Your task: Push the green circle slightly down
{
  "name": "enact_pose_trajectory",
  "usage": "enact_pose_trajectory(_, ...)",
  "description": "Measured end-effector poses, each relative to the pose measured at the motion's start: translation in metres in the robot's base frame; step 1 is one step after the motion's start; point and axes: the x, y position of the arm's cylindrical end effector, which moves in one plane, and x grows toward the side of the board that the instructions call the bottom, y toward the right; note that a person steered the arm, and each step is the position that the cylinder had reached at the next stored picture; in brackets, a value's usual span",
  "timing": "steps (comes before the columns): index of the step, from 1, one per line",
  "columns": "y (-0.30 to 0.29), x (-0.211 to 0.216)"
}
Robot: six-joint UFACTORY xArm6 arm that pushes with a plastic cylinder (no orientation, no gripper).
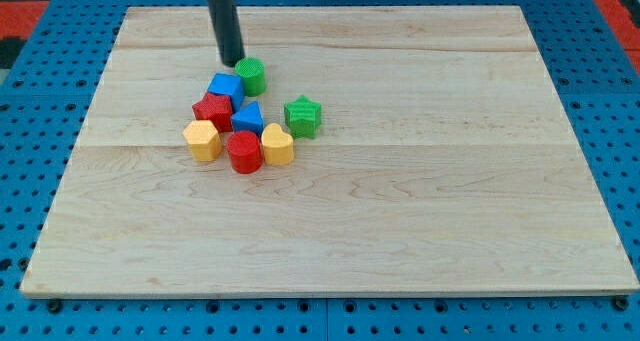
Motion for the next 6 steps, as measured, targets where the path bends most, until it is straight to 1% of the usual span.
enact_pose_trajectory(1, -0.001, 0.027)
enact_pose_trajectory(2, 0.032, 0.039)
enact_pose_trajectory(3, 0.026, 0.039)
enact_pose_trajectory(5, 0.061, 0.020)
enact_pose_trajectory(6, 0.066, 0.023)
